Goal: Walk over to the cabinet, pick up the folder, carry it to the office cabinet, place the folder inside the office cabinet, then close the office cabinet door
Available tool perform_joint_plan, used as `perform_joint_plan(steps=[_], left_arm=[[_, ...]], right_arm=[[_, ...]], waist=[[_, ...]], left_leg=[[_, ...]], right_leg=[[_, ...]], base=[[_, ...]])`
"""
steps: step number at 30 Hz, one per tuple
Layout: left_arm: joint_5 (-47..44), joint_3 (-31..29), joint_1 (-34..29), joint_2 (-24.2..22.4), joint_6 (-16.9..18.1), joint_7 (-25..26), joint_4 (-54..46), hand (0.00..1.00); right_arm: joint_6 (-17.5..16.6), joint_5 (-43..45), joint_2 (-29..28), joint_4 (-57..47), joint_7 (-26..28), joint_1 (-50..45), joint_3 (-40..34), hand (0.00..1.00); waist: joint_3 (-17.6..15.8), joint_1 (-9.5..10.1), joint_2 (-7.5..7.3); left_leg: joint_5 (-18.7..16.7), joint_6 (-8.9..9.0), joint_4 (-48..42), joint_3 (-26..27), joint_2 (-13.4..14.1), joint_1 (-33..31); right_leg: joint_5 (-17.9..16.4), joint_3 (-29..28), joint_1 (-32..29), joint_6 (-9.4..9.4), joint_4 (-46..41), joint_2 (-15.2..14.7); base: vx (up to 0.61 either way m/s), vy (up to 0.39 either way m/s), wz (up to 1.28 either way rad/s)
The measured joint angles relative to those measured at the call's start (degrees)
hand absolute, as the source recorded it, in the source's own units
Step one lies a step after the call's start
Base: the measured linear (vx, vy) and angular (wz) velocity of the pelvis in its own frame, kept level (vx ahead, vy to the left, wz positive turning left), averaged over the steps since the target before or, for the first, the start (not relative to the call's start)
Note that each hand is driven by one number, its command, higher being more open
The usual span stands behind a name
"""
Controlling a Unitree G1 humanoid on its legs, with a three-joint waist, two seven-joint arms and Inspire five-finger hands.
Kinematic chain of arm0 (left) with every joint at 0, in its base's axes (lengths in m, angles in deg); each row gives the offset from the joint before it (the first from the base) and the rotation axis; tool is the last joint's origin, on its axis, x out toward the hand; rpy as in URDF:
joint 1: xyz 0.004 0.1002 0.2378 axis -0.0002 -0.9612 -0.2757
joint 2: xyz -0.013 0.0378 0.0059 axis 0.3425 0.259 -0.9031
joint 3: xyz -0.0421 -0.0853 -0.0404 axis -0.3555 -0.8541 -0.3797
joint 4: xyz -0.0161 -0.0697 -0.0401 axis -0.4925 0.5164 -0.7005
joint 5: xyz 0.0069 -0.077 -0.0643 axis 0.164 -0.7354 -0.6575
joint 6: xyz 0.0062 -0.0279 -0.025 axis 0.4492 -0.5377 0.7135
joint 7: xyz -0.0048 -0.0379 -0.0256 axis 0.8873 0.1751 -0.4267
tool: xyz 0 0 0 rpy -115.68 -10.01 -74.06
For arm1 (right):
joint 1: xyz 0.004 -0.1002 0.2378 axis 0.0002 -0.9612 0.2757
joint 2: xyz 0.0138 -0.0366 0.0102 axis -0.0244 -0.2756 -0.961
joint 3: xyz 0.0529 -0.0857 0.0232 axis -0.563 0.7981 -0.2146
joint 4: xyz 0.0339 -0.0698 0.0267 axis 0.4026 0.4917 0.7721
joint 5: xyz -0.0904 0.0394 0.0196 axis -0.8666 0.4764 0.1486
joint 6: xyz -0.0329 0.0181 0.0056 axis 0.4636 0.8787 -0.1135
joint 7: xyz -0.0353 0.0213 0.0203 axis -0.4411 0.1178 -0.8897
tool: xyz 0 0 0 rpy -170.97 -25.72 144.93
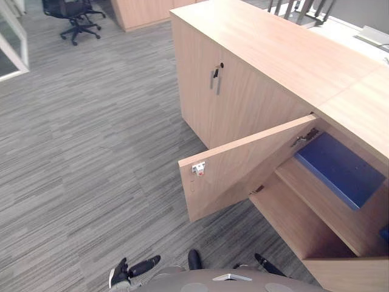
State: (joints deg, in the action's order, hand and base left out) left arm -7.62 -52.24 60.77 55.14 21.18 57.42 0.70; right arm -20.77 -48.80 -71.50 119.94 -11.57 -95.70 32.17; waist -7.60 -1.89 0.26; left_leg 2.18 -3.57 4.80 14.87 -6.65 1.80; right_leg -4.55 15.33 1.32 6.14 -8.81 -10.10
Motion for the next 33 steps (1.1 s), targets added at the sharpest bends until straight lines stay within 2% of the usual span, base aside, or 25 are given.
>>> perform_joint_plan(steps=[2, 4, 6, 7, 8, 9, 12, 13, 14, 16, 18, 21, 23, 25, 29, 33], left_arm=[[0.87, -1.29, 2.15, 0.69, -0.24, -0.46, -0.87, 1.0], [0.87, -2.28, 3.2, 1.91, -0.43, -0.67, -1.44, 1.0], [0.89, -5.4, 3.67, 3.04, -0.45, -1.05, -2.75, 1.0], [0.9, -6.72, 3.58, 3.6, -0.48, -1.11, -3.11, 1.0], [0.91, -7.53, 3.47, 3.76, -0.56, -1.16, -3.61, 1.0], [1.08, -8.12, 3.23, 4.21, -0.6, -1.15, -4.15, 1.0], [3.22, -9.23, 4.3, 6.9, -1.82, -1.78, -4.02, 1.0], [3.32, -9.45, 4.52, 7.52, -1.93, -2.05, -3.52, 1.0], [3.73, -9.96, 5.39, 8.16, -2.33, -2.56, -1.74, 1.0], [4.95, -10.09, 6.16, 8.96, -3.27, -2.81, 0.01, 1.0], [7.54, -10.02, 7.08, 10.73, -4.21, -3.25, 0.24, 1.0], [14.81, -5.55, 11.61, 17.53, -5.33, -4.03, 0.27, 1.0], [24.42, 3.25, 15.99, 24.14, -5.34, -4.69, 0.23, 1.0], [33.93, 8.81, 19.45, 27.33, -5.12, -5.57, 0.09, 1.0], [46.64, 15.72, 25.51, 29.23, -3.95, -6.05, 0.12, 1.0], [52.76, 24.82, 31.8, 29.22, -2.88, -5.47, 0.01, 1.0]], right_arm=[[0.52, -1.73, -0.09, -1.62, 0.17, -0.38, 1.16, 1.0], [0.87, -2.09, -0.03, -2.66, 0.54, -0.85, 1.6, 1.0], [1.34, -2.16, 0.18, -3.03, 1.35, -1.1, -0.36, 1.0], [1.4, -2.95, 0.35, -3.03, 1.5, -1.21, -1.89, 1.0], [1.44, -3.86, 0.33, -3.03, 1.56, -1.14, -2.7, 1.0], [1.46, -4.47, 0.4, -3.0, 1.62, -1.06, -3.16, 1.0], [1.61, -6.24, 0.96, -0.83, 2.14, -0.64, -3.13, 1.0], [1.65, -6.42, 1.06, -0.24, 2.27, -0.4, -3.04, 1.0], [1.76, -6.43, 1.76, 0.94, 2.41, 0.18, -2.85, 1.0], [2.29, -6.31, 2.16, 1.37, 2.39, 0.15, -2.84, 1.0], [2.4, -6.3, 2.07, 1.37, 2.39, -0.81, -2.66, 1.0], [2.22, -6.32, 1.82, 1.32, 2.52, -0.56, -2.4, 1.0], [1.83, -6.32, 1.93, 1.32, 2.85, -0.57, -2.23, 1.0], [1.31, -6.42, 2.1, 1.33, 3.52, -0.6, -2.23, 1.0], [1.2, -6.41, 1.65, 2.37, 5.1, -0.63, -2.1, 1.0], [0.87, -6.17, 1.51, 2.41, 5.24, -0.68, -0.68, 1.0]], waist=[[-0.57, 0.06, 0.41], [-0.77, -0.03, 0.81], [-0.51, 0.11, 2.22], [0.15, 0.16, 3.25], [0.46, 0.19, 3.62], [1.02, 0.35, 3.79], [1.87, 0.68, 2.57], [1.87, 0.94, 2.12], [1.25, 1.34, 2.38], [1.02, 1.13, 2.94], [1.17, 0.97, 2.49], [1.46, 0.97, 1.41], [1.66, 1.09, 0.82], [1.66, 1.08, 0.82], [1.6, 0.22, 0.74], [1.27, -0.03, 0.34]], left_leg=[[-0.57, -0.67, -0.02, 3.25, 0.34, -0.04], [-1.36, -1.56, -1.0, 5.83, 0.92, 0.16], [-4.05, -1.66, -4.56, 8.59, 2.95, -1.15], [-4.44, -1.73, -5.01, 9.73, 3.93, -1.98], [-4.35, -1.6, -5.0, 10.2, 4.32, -2.58], [-4.03, -1.11, -4.48, 10.55, 4.43, -3.49], [-1.82, 2.1, -1.92, 12.24, 3.9, -7.16], [-1.21, 2.56, -1.39, 12.47, 3.49, -7.66], [0.63, 2.74, -0.05, 12.45, 3.21, -7.36], [1.55, 3.06, 0.3, 12.09, 3.7, -6.38], [2.13, 2.93, 0.31, 12.04, 4.37, -5.05], [3.3, 2.2, 0.31, 11.27, 5.45, -5.16], [3.69, 1.96, 0.31, 11.07, 5.8, -5.14], [3.75, 1.82, 0.32, 11.1, 5.77, -5.0], [3.78, 1.29, 0.33, 11.39, 5.41, -4.5], [3.74, 1.21, 0.31, 11.37, 5.35, -4.17]], right_leg=[[-0.36, 1.96, -1.5, -0.55, -2.23, -0.98], [-1.36, 5.6, -2.11, -2.16, -5.95, -2.75], [-2.29, 8.24, -2.07, -3.38, -12.65, -5.22], [-2.51, 10.0, -1.69, -3.38, -14.47, -5.74], [-2.53, 10.92, -1.35, -3.11, -14.42, -5.7], [-3.06, 11.85, -0.82, -2.13, -12.94, -5.59], [-2.93, 12.25, 1.8, -1.86, 0.08, -1.75], [-2.9, 12.06, 2.16, -1.96, 2.07, -1.27], [-2.13, 11.57, 2.9, -0.03, 5.04, -0.5], [-2.45, 11.14, 3.56, -0.49, 4.84, 0.12], [-3.07, 10.87, 4.74, -1.04, 4.79, 0.77], [-3.63, 10.84, 4.76, -1.54, 4.85, 2.06], [-3.72, 10.73, 4.76, -2.16, 4.84, 2.47], [-3.68, 10.18, 4.74, -2.14, 4.92, 2.5], [-3.61, 9.33, 4.95, -2.04, 5.02, 2.23], [-3.58, 8.08, 4.91, -2.06, 5.63, 2.22]], base=[[-0.1, 0.082, -0.73], [-0.11, 0.035, -0.74], [-0.12, -0.013, -0.74], [-0.08, -0.026, -0.57], [-0.08, -0.045, -0.45], [-0.08, -0.071, -0.39], [-0.07, -0.138, -0.37], [-0.12, -0.2, -0.51], [-0.1, -0.117, -0.42], [-0.11, -0.077, -0.2], [-0.06, -0.068, -0.06], [-0.02, -0.075, -0.01], [0.02, -0.063, -0.03], [0.06, -0.029, -0.11], [0.08, -0.009, -0.1], [0.07, -0.017, -0.15]])
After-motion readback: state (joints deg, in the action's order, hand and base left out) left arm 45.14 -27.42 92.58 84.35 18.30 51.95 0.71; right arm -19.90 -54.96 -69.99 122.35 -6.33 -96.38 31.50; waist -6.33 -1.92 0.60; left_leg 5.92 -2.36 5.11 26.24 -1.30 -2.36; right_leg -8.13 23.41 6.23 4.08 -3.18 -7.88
